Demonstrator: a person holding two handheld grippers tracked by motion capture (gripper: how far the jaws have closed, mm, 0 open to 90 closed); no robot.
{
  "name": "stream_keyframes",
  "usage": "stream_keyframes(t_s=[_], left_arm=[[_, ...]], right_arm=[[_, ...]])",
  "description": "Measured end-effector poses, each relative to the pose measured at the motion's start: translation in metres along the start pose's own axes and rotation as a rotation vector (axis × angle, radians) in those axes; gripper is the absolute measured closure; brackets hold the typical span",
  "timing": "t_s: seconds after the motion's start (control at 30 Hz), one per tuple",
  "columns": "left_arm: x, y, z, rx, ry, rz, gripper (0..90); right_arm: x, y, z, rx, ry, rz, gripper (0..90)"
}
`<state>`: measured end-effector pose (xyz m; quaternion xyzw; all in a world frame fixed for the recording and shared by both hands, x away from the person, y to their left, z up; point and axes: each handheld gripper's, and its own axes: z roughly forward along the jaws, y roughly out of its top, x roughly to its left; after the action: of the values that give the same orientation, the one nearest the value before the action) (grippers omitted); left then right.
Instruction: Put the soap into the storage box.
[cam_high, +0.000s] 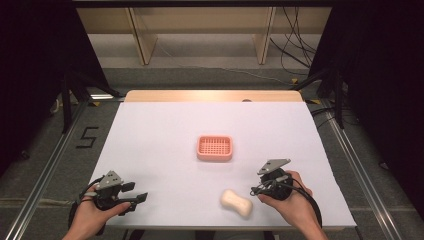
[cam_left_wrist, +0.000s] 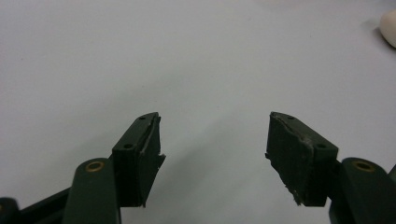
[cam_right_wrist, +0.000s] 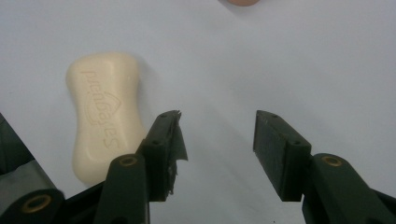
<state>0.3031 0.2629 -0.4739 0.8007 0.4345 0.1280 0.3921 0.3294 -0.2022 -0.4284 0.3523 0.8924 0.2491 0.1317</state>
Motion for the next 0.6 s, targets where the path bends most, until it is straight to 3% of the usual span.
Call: stream_keyframes(t_s=[0.07,0.33,0.6], left_arm=[[-0.002,0.000,0.001,-0.026,-0.012,-0.018,34.8],[0.000,0.000,0.000,0.008,-0.009,0.005,34.6],[-0.001,0.000,0.000,0.001,-0.022,-0.007,34.6]], right_arm=[[0.001,0.002,0.000,0.002,0.006,-0.009,51.1],[0.013,0.011,-0.005,0.075,0.028,-0.031,51.1],[0.024,0.019,-0.006,0.143,0.066,-0.063,51.7]])
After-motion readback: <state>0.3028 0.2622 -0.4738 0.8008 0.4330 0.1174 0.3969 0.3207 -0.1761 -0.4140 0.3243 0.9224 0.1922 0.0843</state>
